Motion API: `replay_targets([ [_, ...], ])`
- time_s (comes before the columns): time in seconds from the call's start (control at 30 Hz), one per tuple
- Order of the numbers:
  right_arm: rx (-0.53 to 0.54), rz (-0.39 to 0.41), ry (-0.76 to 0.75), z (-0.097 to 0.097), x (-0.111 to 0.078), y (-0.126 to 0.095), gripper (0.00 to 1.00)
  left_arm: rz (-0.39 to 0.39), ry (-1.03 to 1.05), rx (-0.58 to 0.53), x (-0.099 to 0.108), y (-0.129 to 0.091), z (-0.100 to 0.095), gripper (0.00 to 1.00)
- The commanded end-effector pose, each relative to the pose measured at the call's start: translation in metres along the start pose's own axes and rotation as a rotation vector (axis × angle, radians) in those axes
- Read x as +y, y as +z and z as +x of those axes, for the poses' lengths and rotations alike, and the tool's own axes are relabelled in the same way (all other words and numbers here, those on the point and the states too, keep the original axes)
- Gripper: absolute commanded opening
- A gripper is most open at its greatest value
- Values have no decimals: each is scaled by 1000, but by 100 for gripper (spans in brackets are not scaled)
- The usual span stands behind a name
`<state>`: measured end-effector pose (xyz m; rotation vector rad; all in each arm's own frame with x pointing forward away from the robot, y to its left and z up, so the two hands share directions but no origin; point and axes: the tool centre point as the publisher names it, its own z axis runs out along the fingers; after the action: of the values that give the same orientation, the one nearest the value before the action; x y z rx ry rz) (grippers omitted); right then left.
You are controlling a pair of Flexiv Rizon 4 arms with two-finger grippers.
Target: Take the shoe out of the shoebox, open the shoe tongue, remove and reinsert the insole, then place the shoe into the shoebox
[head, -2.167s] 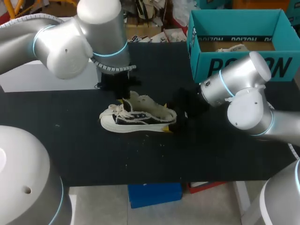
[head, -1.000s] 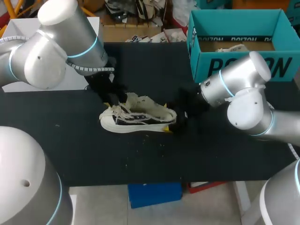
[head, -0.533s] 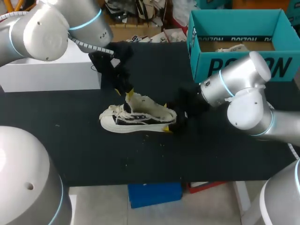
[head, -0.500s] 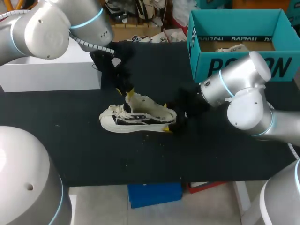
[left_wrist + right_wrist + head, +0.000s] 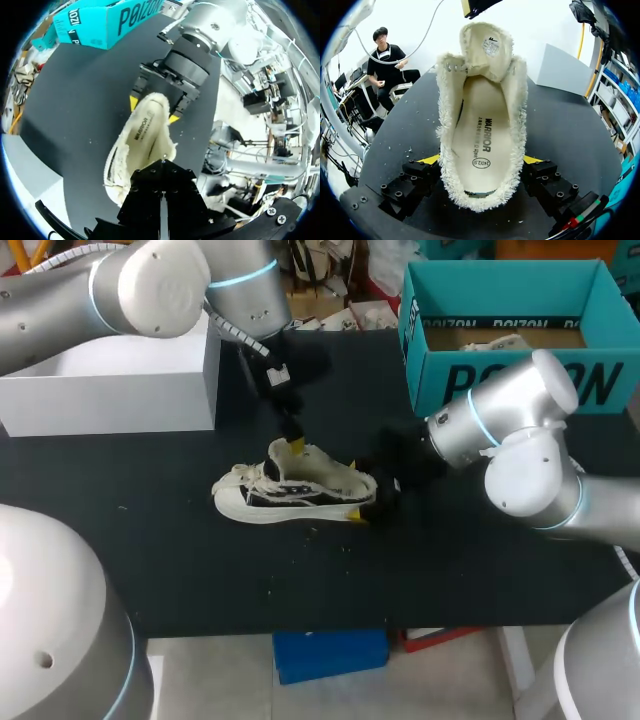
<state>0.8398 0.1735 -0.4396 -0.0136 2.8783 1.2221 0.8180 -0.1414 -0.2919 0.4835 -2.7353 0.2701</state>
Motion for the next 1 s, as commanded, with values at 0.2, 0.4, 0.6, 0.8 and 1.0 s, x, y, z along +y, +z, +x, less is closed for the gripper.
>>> replay_targets([
  [0.2,-2,3,1,0,0,2,0,-377,481,111,-7,-2,-7,0],
  [0.4,-2,3,1,0,0,2,0,-316,459,88,-5,2,-15,0],
  [0.6,-2,3,1,0,0,2,0,-171,443,77,0,10,-28,0],
  [0.8,-2,3,1,0,0,2,0,-107,422,81,4,19,-35,0],
  [1.0,-2,3,1,0,0,2,0,-95,434,97,3,30,-36,0],
])
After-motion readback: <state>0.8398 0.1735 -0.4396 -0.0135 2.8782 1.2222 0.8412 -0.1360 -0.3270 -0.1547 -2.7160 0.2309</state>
